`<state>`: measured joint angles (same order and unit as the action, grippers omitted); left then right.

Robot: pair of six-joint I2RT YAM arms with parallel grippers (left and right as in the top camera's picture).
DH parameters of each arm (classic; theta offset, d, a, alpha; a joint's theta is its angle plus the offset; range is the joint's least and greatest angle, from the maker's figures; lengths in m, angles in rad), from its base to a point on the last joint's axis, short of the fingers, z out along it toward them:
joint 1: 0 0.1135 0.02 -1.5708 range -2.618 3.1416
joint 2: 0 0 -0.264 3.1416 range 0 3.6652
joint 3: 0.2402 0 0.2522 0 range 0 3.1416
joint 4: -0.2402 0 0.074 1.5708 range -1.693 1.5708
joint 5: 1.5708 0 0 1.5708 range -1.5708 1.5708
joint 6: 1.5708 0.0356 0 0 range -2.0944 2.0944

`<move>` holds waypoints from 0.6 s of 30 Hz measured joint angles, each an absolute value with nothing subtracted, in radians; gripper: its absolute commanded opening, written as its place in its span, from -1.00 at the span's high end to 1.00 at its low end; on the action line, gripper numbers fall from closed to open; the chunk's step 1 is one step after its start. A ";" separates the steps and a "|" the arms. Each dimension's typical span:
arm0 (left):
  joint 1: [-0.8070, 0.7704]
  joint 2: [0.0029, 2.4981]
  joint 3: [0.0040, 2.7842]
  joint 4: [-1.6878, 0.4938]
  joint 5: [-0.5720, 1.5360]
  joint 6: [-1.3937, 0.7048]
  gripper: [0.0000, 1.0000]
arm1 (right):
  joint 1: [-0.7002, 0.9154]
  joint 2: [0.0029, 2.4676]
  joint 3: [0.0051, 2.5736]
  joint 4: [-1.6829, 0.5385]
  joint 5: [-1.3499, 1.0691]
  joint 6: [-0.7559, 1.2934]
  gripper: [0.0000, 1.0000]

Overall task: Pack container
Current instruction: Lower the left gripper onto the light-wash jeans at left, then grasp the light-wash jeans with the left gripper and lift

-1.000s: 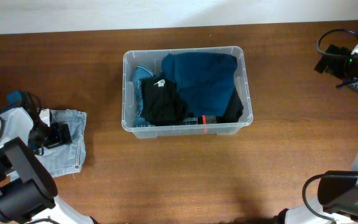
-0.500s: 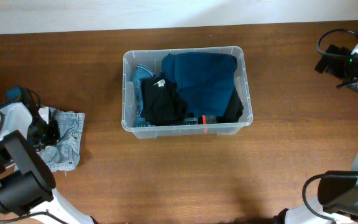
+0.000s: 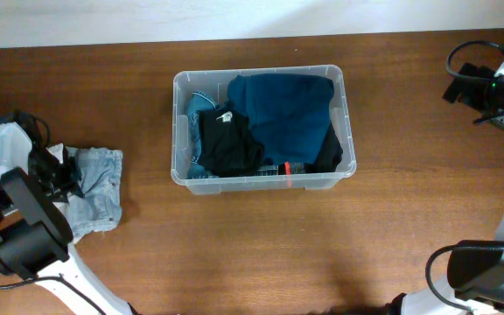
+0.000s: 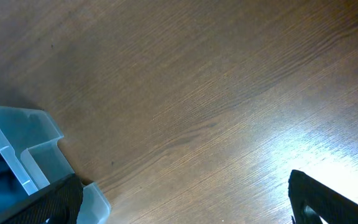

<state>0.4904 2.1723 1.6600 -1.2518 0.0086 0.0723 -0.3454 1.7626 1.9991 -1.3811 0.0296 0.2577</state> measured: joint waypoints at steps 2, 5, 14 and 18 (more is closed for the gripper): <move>0.488 2.183 1.712 -1.294 0.058 0.045 0.99 | -0.345 1.763 1.999 -1.381 0.030 0.258 -0.97; 0.485 2.186 1.771 -1.325 0.105 -0.002 0.99 | -0.345 1.763 1.999 -1.381 0.030 0.258 -0.97; 0.473 2.186 1.860 -1.400 0.146 -0.104 0.99 | -0.345 1.763 1.999 -1.381 0.030 0.258 -0.97; 0.466 2.186 1.884 -1.427 0.146 -0.140 0.99 | -0.345 1.763 1.999 -1.381 0.030 0.258 -0.96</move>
<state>0.4664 2.1864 1.8835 -1.4265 0.1455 -0.1402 -0.3454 1.7626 1.9991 -1.3811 0.0296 0.2577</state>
